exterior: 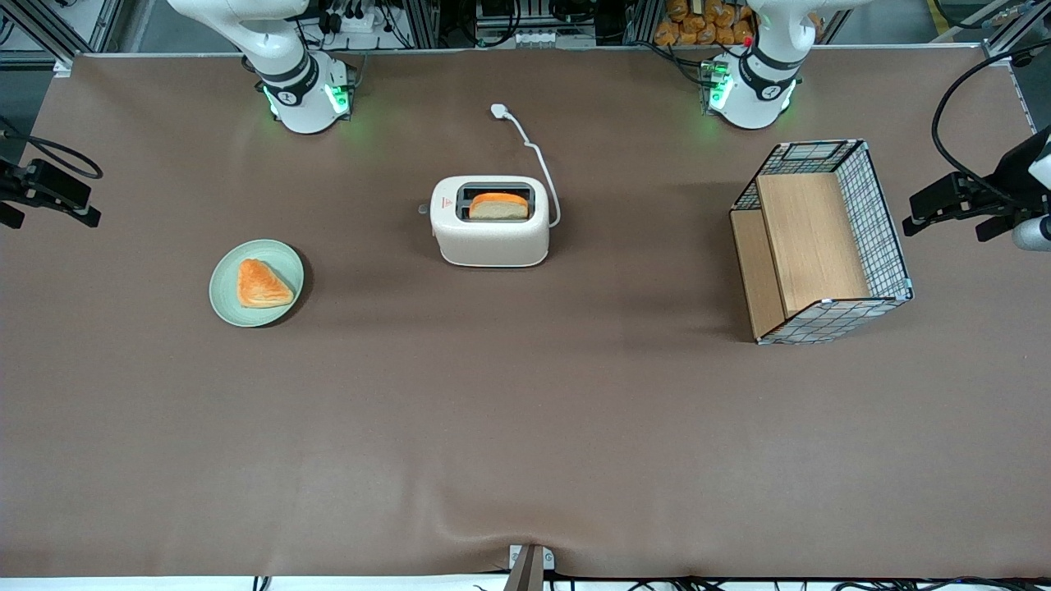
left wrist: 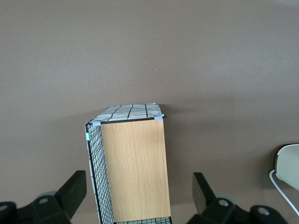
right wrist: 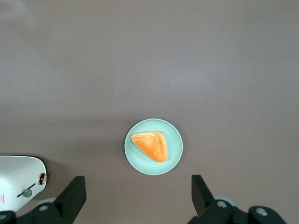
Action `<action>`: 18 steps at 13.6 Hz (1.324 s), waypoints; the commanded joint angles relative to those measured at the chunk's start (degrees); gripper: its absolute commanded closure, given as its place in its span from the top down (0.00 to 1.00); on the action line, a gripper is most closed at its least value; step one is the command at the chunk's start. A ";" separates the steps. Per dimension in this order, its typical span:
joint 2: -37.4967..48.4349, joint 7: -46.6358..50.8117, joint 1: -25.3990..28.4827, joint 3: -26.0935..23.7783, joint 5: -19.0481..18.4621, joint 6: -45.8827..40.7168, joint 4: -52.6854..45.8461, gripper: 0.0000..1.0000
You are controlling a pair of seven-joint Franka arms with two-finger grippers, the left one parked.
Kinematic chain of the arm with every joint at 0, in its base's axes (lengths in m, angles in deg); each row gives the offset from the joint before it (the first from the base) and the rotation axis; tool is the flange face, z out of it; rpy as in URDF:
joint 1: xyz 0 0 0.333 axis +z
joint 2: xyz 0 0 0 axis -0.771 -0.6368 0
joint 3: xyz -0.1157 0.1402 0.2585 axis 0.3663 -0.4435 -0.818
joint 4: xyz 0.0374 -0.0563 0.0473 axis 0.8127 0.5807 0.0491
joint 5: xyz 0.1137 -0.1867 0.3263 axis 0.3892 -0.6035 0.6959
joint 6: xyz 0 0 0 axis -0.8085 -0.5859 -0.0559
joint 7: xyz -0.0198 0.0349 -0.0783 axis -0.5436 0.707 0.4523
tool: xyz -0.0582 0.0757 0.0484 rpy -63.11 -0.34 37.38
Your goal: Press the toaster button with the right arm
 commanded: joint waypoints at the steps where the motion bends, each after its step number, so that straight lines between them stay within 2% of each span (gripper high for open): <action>1: -0.55 1.00 0.03 -0.18 -0.90 -0.83 -1.36 1.00; 9: -0.73 -0.93 0.46 -0.36 -1.42 -1.09 -1.18 1.00; 14: -1.87 0.47 2.22 -1.23 -0.55 -6.97 1.01 1.00; 18: -1.34 4.24 2.57 -3.26 3.75 -7.24 6.62 1.00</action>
